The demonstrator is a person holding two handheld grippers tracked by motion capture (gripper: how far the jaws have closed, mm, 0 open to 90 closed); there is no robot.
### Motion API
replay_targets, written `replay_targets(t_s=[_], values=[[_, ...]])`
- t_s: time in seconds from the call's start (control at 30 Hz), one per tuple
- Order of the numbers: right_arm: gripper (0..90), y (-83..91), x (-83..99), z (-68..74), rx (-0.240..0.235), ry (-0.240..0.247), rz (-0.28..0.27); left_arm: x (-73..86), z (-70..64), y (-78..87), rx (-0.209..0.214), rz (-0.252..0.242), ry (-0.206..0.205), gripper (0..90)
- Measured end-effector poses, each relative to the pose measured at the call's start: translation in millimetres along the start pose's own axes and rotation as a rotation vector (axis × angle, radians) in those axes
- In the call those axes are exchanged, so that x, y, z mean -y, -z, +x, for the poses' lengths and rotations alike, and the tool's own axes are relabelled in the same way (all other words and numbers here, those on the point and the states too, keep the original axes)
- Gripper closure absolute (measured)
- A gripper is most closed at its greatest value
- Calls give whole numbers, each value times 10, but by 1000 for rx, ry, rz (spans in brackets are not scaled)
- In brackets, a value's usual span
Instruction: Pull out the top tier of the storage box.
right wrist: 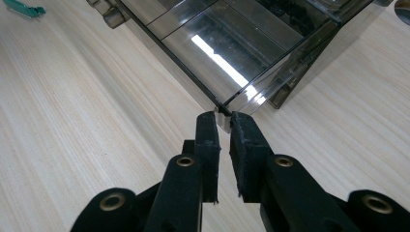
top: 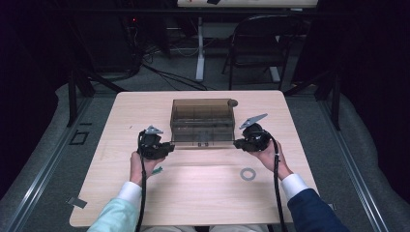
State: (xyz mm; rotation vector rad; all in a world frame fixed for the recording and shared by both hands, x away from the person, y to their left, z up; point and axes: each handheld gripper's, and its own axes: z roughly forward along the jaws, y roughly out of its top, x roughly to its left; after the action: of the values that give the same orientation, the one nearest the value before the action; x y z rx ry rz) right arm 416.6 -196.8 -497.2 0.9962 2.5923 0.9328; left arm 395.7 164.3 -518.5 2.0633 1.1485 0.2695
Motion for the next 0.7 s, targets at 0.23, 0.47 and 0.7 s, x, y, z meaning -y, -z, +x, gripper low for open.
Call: replay_targets(t_s=[0.23, 0.47, 0.7], values=[[798, 7, -5, 1, 2, -2, -6, -26, 3, 6, 5, 22, -3, 687], [696, 57, 16, -22, 7, -8, -18, -19, 48, 40, 3, 52, 15, 530], [532, 70, 84, -64, 5, -20, 12, 4, 73, 102, -8, 70, 29, 365]])
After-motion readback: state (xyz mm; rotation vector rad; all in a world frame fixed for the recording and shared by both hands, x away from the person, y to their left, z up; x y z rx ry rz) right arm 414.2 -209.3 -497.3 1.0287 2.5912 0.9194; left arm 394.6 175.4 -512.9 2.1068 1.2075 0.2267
